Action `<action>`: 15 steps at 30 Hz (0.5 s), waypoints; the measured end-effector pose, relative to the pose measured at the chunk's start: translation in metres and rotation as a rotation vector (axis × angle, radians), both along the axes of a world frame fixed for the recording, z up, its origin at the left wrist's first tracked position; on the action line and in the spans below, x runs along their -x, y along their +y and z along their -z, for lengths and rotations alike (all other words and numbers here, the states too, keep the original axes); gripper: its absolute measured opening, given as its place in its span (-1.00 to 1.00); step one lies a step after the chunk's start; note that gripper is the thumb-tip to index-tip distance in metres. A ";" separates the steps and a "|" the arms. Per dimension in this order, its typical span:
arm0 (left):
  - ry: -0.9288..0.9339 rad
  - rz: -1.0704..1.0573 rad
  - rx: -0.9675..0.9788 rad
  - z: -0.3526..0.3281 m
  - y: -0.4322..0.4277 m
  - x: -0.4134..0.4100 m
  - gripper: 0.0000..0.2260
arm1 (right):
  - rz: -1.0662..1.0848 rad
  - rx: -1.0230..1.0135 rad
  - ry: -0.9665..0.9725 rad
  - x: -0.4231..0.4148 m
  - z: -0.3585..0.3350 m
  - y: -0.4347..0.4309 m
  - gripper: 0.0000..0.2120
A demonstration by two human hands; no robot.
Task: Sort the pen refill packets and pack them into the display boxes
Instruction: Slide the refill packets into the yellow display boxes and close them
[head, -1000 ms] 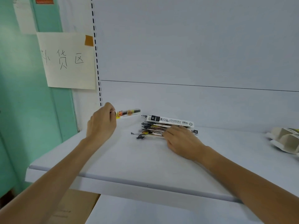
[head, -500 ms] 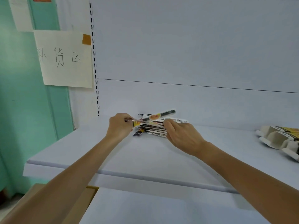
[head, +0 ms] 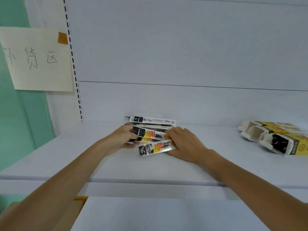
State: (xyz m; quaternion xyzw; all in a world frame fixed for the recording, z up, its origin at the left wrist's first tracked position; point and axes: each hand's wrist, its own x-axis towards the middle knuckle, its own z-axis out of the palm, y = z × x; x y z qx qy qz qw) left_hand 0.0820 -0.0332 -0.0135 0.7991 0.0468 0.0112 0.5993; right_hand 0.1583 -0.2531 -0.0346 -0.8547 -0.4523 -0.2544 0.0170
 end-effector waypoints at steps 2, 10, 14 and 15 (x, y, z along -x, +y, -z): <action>0.017 0.034 0.030 -0.002 -0.005 -0.001 -0.79 | 0.016 0.032 -0.004 0.000 -0.003 0.000 -0.67; -0.502 0.000 -1.140 -0.018 -0.026 -0.005 -0.33 | 0.286 0.045 0.125 0.006 -0.017 0.002 -0.89; -0.473 -0.063 -1.483 0.007 -0.054 -0.010 -0.41 | 0.209 0.072 0.046 0.011 -0.022 0.011 -0.89; -0.466 -0.117 -1.469 0.011 -0.055 -0.011 -0.49 | 0.190 0.059 0.049 0.012 -0.023 0.012 -0.88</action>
